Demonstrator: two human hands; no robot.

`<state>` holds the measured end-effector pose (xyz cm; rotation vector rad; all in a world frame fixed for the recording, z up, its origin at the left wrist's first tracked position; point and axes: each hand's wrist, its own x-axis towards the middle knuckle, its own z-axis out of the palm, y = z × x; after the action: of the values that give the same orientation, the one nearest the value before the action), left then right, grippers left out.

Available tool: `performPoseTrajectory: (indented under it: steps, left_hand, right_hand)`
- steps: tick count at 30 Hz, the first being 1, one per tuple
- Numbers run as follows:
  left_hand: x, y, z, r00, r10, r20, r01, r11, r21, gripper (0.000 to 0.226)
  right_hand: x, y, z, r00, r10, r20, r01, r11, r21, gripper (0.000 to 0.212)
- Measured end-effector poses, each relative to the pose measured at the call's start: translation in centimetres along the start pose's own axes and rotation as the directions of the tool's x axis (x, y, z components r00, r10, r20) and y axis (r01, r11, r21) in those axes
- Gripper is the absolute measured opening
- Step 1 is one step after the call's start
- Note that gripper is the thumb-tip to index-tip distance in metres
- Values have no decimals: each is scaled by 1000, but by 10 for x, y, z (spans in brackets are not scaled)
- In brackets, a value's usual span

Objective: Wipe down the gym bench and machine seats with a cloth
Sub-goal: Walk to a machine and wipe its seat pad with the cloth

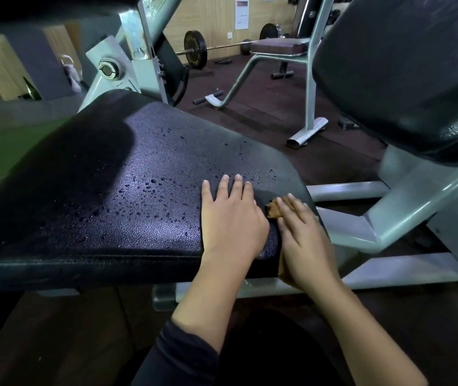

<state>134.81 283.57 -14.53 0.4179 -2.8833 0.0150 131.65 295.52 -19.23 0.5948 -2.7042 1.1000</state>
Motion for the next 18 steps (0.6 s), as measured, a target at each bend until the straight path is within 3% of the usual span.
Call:
performPoseTrajectory:
  steps: [6, 13, 18]
  left_hand:
    - [1, 0, 0, 1000, -3, -16, 3, 1000, -2, 53]
    - [2, 0, 1, 1000, -5, -7, 5, 1000, 1, 53]
    - [15, -4, -2, 995, -16, 97, 15, 1000, 13, 53]
  right_hand:
    - [61, 5, 4, 986, -21, 166, 4, 995, 98, 41]
    - [34, 37, -19, 983, 166, 81, -175, 976, 127, 41]
    - [11, 16, -8, 999, 7, 45, -8, 1000, 21, 41]
